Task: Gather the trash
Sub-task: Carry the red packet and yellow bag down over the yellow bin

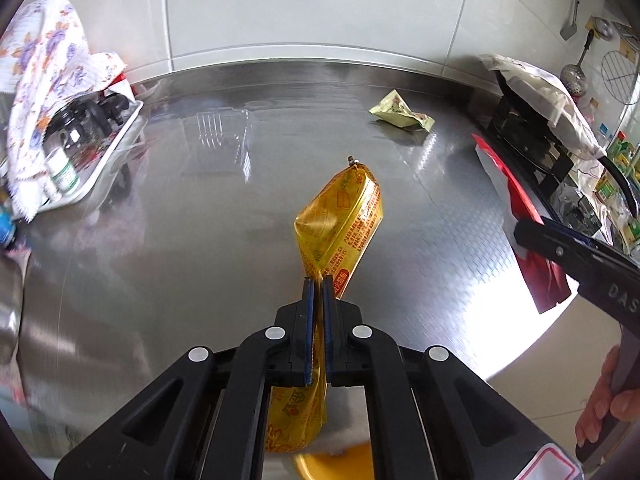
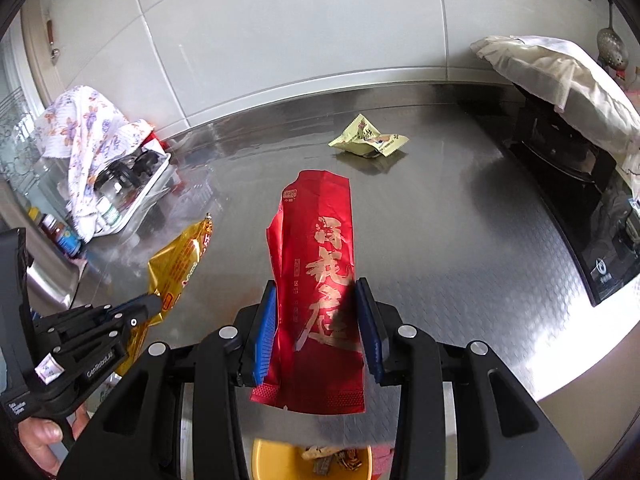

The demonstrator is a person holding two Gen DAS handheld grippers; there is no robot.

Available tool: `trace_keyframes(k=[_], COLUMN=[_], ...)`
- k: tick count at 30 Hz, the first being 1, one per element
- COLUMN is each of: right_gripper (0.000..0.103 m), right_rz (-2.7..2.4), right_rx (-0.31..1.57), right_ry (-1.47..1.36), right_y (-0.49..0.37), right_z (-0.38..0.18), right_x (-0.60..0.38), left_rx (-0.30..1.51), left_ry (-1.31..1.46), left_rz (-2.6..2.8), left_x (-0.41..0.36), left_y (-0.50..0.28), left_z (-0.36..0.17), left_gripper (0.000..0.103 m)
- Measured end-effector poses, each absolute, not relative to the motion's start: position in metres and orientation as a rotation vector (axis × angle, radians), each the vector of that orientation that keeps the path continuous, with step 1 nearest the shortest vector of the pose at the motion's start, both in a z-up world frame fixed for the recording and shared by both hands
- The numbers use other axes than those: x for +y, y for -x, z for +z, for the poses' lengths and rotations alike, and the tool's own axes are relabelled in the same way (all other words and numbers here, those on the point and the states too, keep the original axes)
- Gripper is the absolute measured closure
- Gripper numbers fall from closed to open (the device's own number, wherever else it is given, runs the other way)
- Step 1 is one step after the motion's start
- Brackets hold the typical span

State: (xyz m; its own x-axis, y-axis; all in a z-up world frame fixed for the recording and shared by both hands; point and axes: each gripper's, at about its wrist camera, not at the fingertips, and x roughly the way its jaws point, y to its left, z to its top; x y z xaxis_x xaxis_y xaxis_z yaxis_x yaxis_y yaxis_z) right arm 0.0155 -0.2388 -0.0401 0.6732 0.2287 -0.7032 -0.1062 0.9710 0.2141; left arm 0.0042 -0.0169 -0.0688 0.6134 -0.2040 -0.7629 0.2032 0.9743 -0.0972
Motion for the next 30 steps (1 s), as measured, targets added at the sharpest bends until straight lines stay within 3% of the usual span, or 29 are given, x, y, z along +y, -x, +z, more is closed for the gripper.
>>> trace_keyframes(k=[16, 22, 30], right_gripper=[0.064, 0.063, 0.063], right_rz=[0.389, 0.438, 0.498], right_rx=[0.866, 0.956, 1.181], right_ry=[-0.110, -0.079, -0.028], right_y=[0.117, 0.154, 0.161], right_z=[-0.057, -0.087, -0.168], right_x=[-0.279, -0.278, -0.259], left_rx=[0.938, 1.035, 1.205], left_ry=[-0.094, -0.159, -0.249], left_rz=[-0.236, -0.286, -0.390], left_x=[-0.060, -0.056, -0.041], left_y=[0.139, 0.165, 0.161], left_z=[-0.088, -0.126, -0.205], left_gripper=[0.098, 0.098, 0.098])
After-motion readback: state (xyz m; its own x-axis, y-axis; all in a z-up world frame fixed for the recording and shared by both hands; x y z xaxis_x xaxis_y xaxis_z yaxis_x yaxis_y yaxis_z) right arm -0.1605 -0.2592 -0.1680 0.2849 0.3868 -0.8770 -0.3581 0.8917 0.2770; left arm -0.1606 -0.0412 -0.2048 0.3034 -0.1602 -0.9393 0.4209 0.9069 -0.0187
